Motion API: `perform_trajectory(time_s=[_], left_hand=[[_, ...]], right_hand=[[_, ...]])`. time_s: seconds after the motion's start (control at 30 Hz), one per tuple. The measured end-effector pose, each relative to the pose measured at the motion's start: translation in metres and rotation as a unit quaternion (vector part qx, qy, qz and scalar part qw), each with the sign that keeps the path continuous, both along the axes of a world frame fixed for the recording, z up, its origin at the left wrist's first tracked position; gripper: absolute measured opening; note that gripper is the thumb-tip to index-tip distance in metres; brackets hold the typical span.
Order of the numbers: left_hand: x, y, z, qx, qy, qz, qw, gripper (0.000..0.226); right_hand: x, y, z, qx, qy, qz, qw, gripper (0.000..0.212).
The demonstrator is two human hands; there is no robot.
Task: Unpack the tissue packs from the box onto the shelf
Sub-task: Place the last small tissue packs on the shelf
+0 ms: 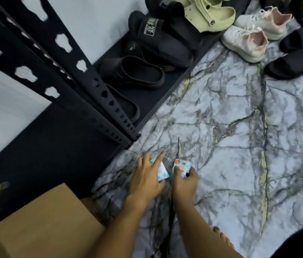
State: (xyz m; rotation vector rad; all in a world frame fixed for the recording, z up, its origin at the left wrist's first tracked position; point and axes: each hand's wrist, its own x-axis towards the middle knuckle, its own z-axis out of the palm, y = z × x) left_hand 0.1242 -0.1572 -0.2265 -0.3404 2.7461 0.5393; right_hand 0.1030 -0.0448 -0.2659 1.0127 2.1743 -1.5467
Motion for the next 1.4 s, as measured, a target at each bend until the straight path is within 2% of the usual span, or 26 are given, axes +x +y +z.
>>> perform_trajectory(time_s=[0.1,0.2,0.37,0.43,0.57,0.7,0.77,0.87,0.93,1.13,1.4], left_hand=[[0.004,-0.021,0.041,0.006,0.057,0.048,0.997,0.073],[0.017,-0.041,0.085,-0.018,0.122,0.08,0.989,0.061],[0.06,-0.055,0.157,0.034,0.207,0.137,0.968,0.053],[0.078,-0.055,0.186,0.059,0.232,0.165,0.957,0.05],[0.118,-0.054,0.245,0.096,0.275,0.216,0.932,0.056],[0.168,-0.055,0.292,0.134,0.302,0.248,0.911,0.084],[0.195,-0.057,0.312,0.136,0.321,0.256,0.902,0.089],[0.234,-0.063,0.345,0.116,0.366,0.276,0.881,0.08],[0.26,-0.067,0.368,0.097,0.392,0.297,0.865,0.078],[0.337,-0.082,0.43,0.029,0.473,0.328,0.817,0.079],[0.441,-0.111,0.499,-0.066,0.571,0.344,0.742,0.078]], right_hand=[[-0.016,-0.017,0.033,-0.084,0.039,-0.035,0.995,0.034],[-0.022,-0.029,0.071,-0.165,0.043,-0.047,0.984,0.033],[-0.005,-0.033,0.139,-0.237,-0.001,0.076,0.969,0.014],[0.004,-0.031,0.174,-0.256,0.006,0.112,0.96,0.014],[0.029,-0.028,0.243,-0.307,0.041,0.211,0.927,0.011],[0.054,-0.03,0.296,-0.329,0.082,0.301,0.891,0.012],[0.067,-0.034,0.322,-0.337,0.114,0.344,0.869,0.024],[0.089,-0.044,0.363,-0.307,0.192,0.432,0.826,0.053],[0.105,-0.052,0.391,-0.29,0.243,0.483,0.79,0.059],[0.158,-0.078,0.474,-0.287,0.318,0.587,0.687,0.039],[0.24,-0.14,0.566,-0.292,0.368,0.655,0.592,0.035]])
